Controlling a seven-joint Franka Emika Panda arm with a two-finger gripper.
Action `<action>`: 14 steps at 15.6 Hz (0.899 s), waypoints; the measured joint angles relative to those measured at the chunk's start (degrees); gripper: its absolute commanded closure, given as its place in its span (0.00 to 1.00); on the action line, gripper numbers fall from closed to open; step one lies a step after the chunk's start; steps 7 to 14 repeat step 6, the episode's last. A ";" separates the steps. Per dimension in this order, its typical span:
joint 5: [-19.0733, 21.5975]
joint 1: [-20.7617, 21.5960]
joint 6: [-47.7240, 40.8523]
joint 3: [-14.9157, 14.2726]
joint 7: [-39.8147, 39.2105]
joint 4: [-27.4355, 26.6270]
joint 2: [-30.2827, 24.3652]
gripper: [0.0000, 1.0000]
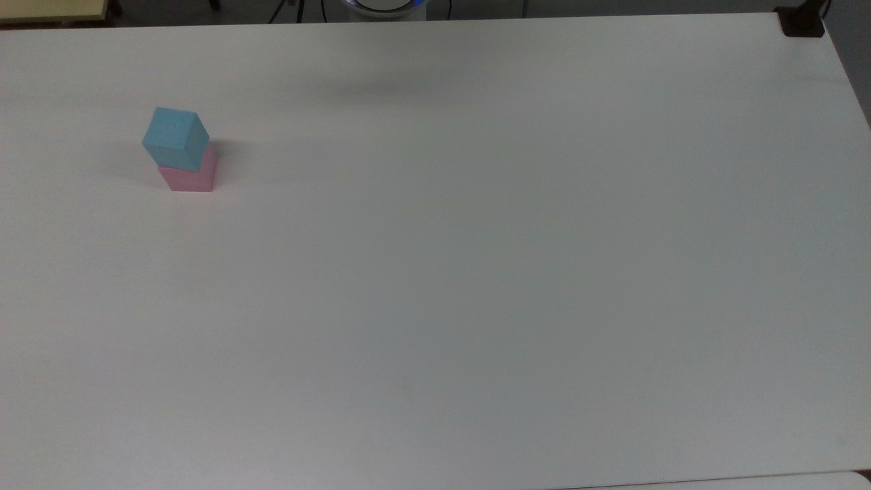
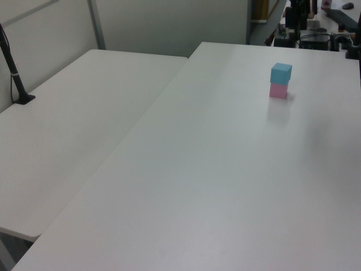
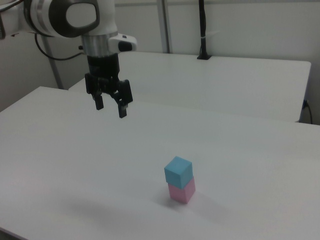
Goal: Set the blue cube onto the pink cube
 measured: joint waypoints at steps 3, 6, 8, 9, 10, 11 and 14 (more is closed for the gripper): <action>0.00 1.53 6.03 1.21 -2.05 0.04 0.03 0.00; 0.00 2.12 9.84 2.24 -2.06 0.03 0.16 0.00; 0.00 2.12 9.84 2.24 -2.06 0.03 0.16 0.00; 0.00 2.12 9.84 2.24 -2.06 0.03 0.16 0.00; 0.00 2.12 9.84 2.24 -2.06 0.03 0.16 0.00; 0.00 2.12 9.84 2.24 -2.06 0.03 0.16 0.00; 0.00 2.12 9.84 2.24 -2.06 0.03 0.16 0.00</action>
